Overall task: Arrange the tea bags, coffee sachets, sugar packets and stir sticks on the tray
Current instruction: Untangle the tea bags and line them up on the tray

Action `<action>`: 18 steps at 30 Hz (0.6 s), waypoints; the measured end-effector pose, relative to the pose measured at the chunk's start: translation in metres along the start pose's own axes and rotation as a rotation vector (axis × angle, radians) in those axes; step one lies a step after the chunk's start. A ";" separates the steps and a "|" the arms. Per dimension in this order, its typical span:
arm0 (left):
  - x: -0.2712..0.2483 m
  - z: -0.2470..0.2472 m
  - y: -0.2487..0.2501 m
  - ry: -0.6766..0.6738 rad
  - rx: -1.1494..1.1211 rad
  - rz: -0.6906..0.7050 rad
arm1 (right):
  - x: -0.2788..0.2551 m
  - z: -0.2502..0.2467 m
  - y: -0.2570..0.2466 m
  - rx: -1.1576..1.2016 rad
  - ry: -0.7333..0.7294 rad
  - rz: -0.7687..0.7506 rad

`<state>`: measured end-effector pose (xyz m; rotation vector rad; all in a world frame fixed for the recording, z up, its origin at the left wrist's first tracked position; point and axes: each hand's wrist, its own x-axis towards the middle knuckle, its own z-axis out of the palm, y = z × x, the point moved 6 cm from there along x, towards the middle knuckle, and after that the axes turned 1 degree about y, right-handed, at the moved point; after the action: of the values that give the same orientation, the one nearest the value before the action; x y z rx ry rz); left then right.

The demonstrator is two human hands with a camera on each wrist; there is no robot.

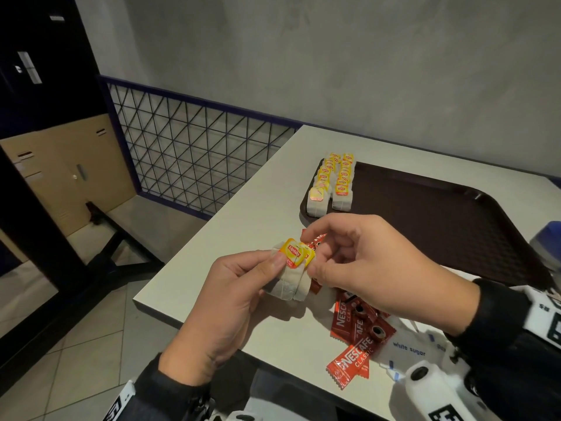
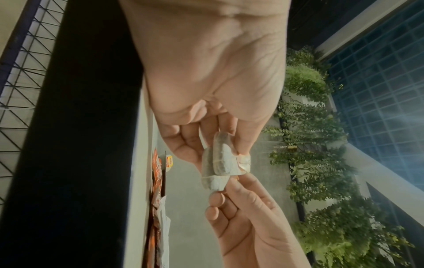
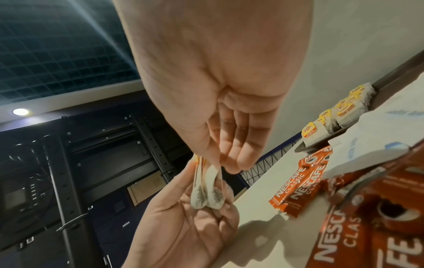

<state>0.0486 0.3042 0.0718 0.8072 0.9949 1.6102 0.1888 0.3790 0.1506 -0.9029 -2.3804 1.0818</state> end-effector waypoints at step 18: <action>0.001 -0.003 -0.002 0.003 0.017 -0.013 | -0.002 -0.001 0.002 0.072 -0.019 0.041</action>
<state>0.0462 0.3045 0.0688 0.8090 1.0156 1.5941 0.1914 0.3793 0.1500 -0.9238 -2.3320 1.1885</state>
